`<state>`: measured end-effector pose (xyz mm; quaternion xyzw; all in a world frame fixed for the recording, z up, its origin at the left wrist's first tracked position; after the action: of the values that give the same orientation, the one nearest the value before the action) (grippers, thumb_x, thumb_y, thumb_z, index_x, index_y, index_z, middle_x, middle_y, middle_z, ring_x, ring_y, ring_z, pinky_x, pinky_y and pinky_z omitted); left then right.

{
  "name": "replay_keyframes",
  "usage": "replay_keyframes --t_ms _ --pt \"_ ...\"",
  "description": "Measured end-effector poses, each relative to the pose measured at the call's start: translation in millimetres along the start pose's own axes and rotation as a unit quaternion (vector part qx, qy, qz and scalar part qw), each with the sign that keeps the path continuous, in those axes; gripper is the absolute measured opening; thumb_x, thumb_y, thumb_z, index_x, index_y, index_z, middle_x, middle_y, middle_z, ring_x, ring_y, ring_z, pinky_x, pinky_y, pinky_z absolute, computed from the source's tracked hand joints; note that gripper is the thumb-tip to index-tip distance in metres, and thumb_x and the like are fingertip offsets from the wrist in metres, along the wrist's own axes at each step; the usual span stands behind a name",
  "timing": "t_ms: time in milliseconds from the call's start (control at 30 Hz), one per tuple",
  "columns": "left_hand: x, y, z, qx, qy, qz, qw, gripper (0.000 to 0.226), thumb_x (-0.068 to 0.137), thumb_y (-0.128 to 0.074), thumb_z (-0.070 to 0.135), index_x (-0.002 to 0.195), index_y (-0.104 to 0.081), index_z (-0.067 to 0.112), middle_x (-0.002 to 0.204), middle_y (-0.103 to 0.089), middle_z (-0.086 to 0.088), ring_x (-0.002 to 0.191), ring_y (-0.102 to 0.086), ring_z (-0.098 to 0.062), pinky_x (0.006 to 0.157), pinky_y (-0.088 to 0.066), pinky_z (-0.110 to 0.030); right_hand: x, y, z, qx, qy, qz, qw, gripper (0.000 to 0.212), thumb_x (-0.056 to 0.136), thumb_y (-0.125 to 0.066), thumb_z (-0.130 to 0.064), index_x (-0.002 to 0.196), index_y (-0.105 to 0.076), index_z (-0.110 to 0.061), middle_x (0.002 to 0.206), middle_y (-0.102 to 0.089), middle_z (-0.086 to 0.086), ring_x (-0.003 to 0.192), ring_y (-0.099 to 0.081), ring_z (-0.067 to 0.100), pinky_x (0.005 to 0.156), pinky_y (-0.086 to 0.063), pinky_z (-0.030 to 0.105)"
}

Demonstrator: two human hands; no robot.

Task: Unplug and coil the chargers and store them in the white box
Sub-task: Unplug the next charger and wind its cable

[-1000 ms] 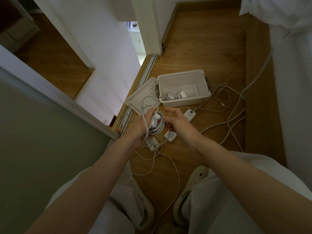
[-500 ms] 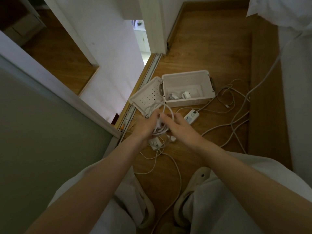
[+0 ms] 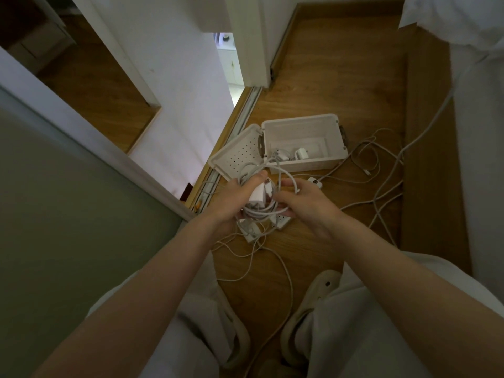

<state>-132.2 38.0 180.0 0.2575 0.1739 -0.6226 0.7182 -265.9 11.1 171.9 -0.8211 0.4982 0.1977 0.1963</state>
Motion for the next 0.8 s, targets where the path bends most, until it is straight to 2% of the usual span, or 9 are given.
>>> replay_keyframes --t_ms 67,167,233,300,433,533,567,667,800 --pt "-2 1 4 -0.014 0.012 -0.033 0.999 0.050 0.084 -0.058 0.050 0.111 -0.065 0.008 0.095 -0.069 -0.013 0.075 -0.065 -0.020 0.064 -0.051 -0.027 0 2 -2 0.041 -0.021 -0.027 0.999 0.034 0.086 -0.060 -0.004 0.119 -0.052 -0.007 0.108 -0.065 0.017 0.088 -0.068 0.021 0.077 -0.058 0.027" --pt "-4 -2 8 -0.035 -0.003 -0.082 0.996 0.069 0.075 -0.054 0.058 0.123 -0.059 0.008 0.116 -0.064 -0.021 0.092 -0.063 -0.029 0.077 -0.053 -0.034 1 8 -9 0.071 -0.029 -0.062 0.995 0.037 0.083 -0.062 -0.001 0.120 -0.054 -0.003 0.101 -0.068 0.013 0.079 -0.070 0.015 0.065 -0.057 0.020" --pt "-4 -6 8 -0.058 -0.020 -0.108 0.992 0.067 0.081 -0.044 0.059 0.127 -0.055 0.013 0.123 -0.060 -0.022 0.109 -0.059 -0.038 0.091 -0.049 -0.044 1 14 -14 0.072 -0.028 -0.059 0.995 0.035 0.081 -0.065 -0.001 0.115 -0.057 -0.003 0.094 -0.070 0.010 0.075 -0.071 0.013 0.064 -0.057 0.020" --pt "-5 -9 7 -0.086 -0.033 -0.111 0.989 0.061 0.089 -0.034 0.058 0.129 -0.054 0.017 0.124 -0.060 -0.021 0.115 -0.056 -0.038 0.097 -0.045 -0.048 2 18 -16 0.067 -0.022 -0.054 0.996 0.032 0.080 -0.067 -0.003 0.110 -0.059 -0.005 0.093 -0.070 0.009 0.076 -0.071 0.013 0.067 -0.058 0.021" --pt "-4 -10 6 -0.102 -0.051 -0.060 0.992 0.054 0.095 -0.035 0.054 0.124 -0.056 0.014 0.116 -0.063 -0.022 0.101 -0.063 -0.034 0.086 -0.052 -0.044 -1 21 -20 -0.036 0.017 -0.039 0.998 0.032 0.083 -0.066 -0.009 0.113 -0.057 -0.009 0.089 -0.067 0.001 0.072 -0.067 0.005 0.069 -0.054 0.019" --pt "-4 -14 1 -0.094 -0.042 -0.005 0.995 0.053 0.095 -0.035 0.053 0.120 -0.055 0.011 0.102 -0.065 -0.021 0.078 -0.066 -0.025 0.059 -0.056 -0.031 -5 16 -24 -0.131 0.071 0.004 0.989 0.036 0.086 -0.061 -0.004 0.118 -0.046 -0.015 0.082 -0.062 -0.002 0.064 -0.063 0.003 0.054 -0.049 0.012" --pt "-3 -14 -2 -0.098 -0.037 0.016 0.994 0.053 0.093 -0.037 0.055 0.119 -0.056 0.011 0.101 -0.065 -0.023 0.076 -0.066 -0.025 0.057 -0.054 -0.030 -6 13 -23 -0.152 0.091 0.016 0.984 0.038 0.087 -0.059 -0.002 0.118 -0.043 -0.017 0.083 -0.060 -0.001 0.065 -0.062 0.004 0.050 -0.048 0.011" --pt "1 -14 -8 -0.125 -0.007 0.063 0.990 0.053 0.090 -0.041 0.057 0.112 -0.060 0.012 0.096 -0.066 -0.021 0.073 -0.066 -0.026 0.061 -0.051 -0.034 -7 6 -21 -0.183 0.143 0.048 0.971 0.041 0.087 -0.060 -0.002 0.120 -0.043 -0.019 0.082 -0.061 0.000 0.068 -0.062 0.006 0.049 -0.049 0.012" --pt "3 -10 -7 -0.184 0.019 0.076 0.980 0.042 0.093 -0.042 0.050 0.095 -0.065 0.016 0.082 -0.068 -0.011 0.069 -0.064 -0.025 0.062 -0.049 -0.033 -3 8 -21 -0.124 0.161 0.048 0.978 0.041 0.080 -0.069 -0.004 0.114 -0.049 -0.018 0.088 -0.066 0.004 0.070 -0.066 0.010 0.053 -0.052 0.016"
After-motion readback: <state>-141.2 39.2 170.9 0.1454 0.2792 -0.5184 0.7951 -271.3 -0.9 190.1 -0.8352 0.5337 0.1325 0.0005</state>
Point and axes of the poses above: each hand's wrist, its own x-axis towards the middle knuckle, its own y-axis out of the back of the hand, z = x × y, the point moved 5 cm from there along x, towards the middle knuckle
